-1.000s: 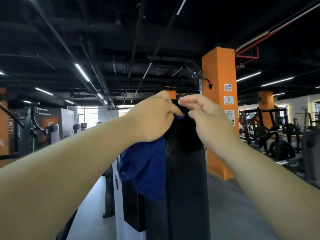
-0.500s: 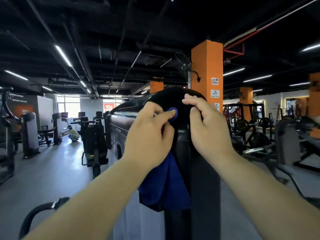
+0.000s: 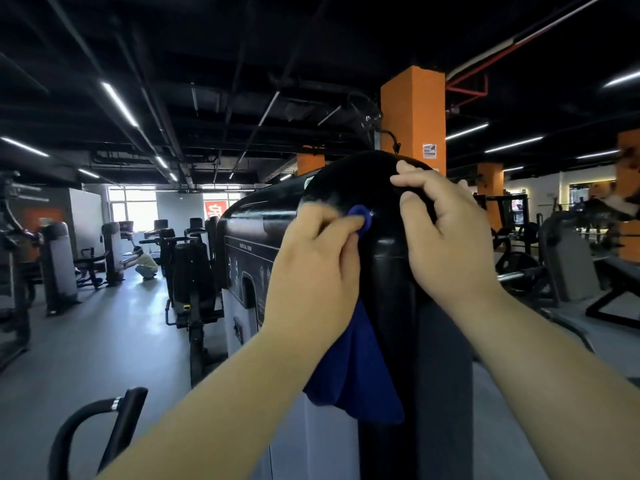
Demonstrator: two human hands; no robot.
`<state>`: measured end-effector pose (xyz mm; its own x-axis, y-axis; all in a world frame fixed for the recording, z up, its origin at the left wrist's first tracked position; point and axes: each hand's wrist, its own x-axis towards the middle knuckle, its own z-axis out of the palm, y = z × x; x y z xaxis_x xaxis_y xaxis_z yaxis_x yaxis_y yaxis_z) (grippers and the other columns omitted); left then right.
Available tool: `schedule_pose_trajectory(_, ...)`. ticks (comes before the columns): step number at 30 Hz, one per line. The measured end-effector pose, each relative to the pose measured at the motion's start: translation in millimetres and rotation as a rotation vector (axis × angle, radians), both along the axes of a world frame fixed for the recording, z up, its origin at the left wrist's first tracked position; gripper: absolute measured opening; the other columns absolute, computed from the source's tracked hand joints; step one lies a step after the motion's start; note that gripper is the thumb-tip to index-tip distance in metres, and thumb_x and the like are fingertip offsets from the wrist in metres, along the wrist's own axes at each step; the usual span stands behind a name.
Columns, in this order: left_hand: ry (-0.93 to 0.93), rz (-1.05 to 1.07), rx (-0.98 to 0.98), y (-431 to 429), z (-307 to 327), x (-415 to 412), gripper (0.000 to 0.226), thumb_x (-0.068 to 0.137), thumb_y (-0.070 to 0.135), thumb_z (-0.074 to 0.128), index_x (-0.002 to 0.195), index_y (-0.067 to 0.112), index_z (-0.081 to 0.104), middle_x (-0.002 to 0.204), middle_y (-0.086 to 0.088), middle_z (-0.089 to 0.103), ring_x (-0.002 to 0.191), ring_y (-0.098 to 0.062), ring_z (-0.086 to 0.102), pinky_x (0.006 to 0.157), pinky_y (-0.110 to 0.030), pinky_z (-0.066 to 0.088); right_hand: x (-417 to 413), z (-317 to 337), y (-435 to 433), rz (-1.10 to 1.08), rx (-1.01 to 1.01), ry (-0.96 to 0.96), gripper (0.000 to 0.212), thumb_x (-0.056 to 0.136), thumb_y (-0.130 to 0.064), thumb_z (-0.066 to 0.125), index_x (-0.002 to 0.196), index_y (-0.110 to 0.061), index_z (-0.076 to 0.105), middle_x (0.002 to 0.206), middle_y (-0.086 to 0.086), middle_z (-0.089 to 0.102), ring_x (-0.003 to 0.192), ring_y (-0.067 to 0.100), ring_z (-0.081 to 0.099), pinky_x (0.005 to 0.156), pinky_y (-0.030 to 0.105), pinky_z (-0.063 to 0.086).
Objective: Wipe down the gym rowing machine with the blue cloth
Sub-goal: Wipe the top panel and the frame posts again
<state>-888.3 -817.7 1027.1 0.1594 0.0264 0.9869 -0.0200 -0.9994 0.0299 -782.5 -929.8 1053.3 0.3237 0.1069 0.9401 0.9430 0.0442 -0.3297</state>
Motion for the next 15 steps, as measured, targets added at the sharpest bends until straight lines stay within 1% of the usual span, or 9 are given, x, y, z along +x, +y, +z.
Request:
schedule_pose_trajectory(2, -0.011, 0.010, -0.017, 2, -31, -4, 0.026, 0.097, 0.021, 0.049, 0.110, 0.007, 0.068, 0.102, 0.007, 0.049, 0.083, -0.004, 0.048, 0.078, -0.005, 0.038, 1, 0, 1, 0.011, 0.009, -0.005, 0.029, 0.097, -0.030, 0.041, 0.116, -0.032, 0.063, 0.138, -0.016, 0.056, 0.132, -0.006, 0.043, 0.123, 0.034, 0.009)
schedule_pose_trajectory(4, 0.006, 0.011, -0.011, 0, -52, -8, 0.020, 0.097, 0.020, 0.048, 0.104, 0.009, 0.063, 0.101, 0.008, 0.046, 0.082, -0.002, 0.046, 0.080, -0.001, 0.036, 2, -1, 1, 0.024, 0.020, -0.007, 0.029, 0.096, -0.030, 0.041, 0.116, -0.032, 0.063, 0.137, -0.016, 0.057, 0.131, -0.006, 0.043, 0.123, 0.032, 0.008)
schedule_pose_trajectory(6, -0.003, -0.021, -0.048, -2, -46, -8, 0.009, 0.095, 0.017, 0.052, 0.103, 0.018, 0.055, 0.098, 0.012, 0.045, 0.084, -0.002, 0.047, 0.081, -0.001, 0.036, 3, -1, 2, 0.031, 0.035, -0.011, 0.030, 0.096, -0.030, 0.042, 0.116, -0.031, 0.064, 0.136, -0.016, 0.058, 0.129, -0.007, 0.043, 0.122, 0.031, 0.008)
schedule_pose_trajectory(8, -0.023, -0.048, -0.156, -7, -23, -8, 0.022, 0.094, 0.015, 0.059, 0.111, 0.028, 0.055, 0.098, 0.018, 0.047, 0.091, -0.001, 0.050, 0.084, -0.003, 0.037, 4, -2, 3, 0.033, 0.045, -0.017, 0.030, 0.096, -0.029, 0.043, 0.116, -0.030, 0.065, 0.135, -0.014, 0.059, 0.127, -0.007, 0.044, 0.123, 0.035, 0.010)
schedule_pose_trajectory(9, -0.034, -0.035, -0.177, -8, -12, -7, 0.023, 0.094, 0.014, 0.061, 0.114, 0.027, 0.060, 0.099, 0.019, 0.049, 0.094, -0.001, 0.051, 0.085, -0.003, 0.037, 4, -2, 3, 0.031, 0.056, -0.023, 0.030, 0.096, -0.029, 0.043, 0.116, -0.029, 0.065, 0.135, -0.013, 0.060, 0.128, -0.006, 0.045, 0.123, 0.040, 0.013)
schedule_pose_trajectory(11, -0.071, 0.049, -0.113, -11, -4, -3, 0.020, 0.094, 0.014, 0.060, 0.111, 0.016, 0.070, 0.099, 0.014, 0.051, 0.091, -0.004, 0.053, 0.080, -0.009, 0.042, 4, -2, 3, 0.034, 0.073, -0.025, 0.030, 0.096, -0.028, 0.044, 0.116, -0.028, 0.066, 0.134, -0.012, 0.060, 0.129, -0.002, 0.045, 0.120, 0.046, 0.022)
schedule_pose_trajectory(13, -0.111, 0.110, -0.069, -12, -20, 1, 0.018, 0.095, 0.013, 0.059, 0.107, 0.008, 0.072, 0.097, 0.011, 0.050, 0.085, -0.010, 0.052, 0.074, -0.015, 0.043, 5, -1, 3, 0.041, 0.067, -0.033, 0.032, 0.096, -0.030, 0.044, 0.118, -0.027, 0.066, 0.135, -0.010, 0.060, 0.130, 0.000, 0.045, 0.116, 0.048, 0.029)
schedule_pose_trajectory(15, -0.127, 0.143, -0.087, -13, -50, 1, 0.018, 0.097, 0.015, 0.056, 0.104, 0.005, 0.071, 0.097, 0.007, 0.053, 0.084, -0.011, 0.053, 0.075, -0.015, 0.044, 5, 1, 0, 0.043, 0.031, -0.044, 0.033, 0.096, -0.030, 0.043, 0.121, -0.026, 0.065, 0.139, -0.009, 0.057, 0.133, 0.004, 0.043, 0.117, 0.047, 0.027)
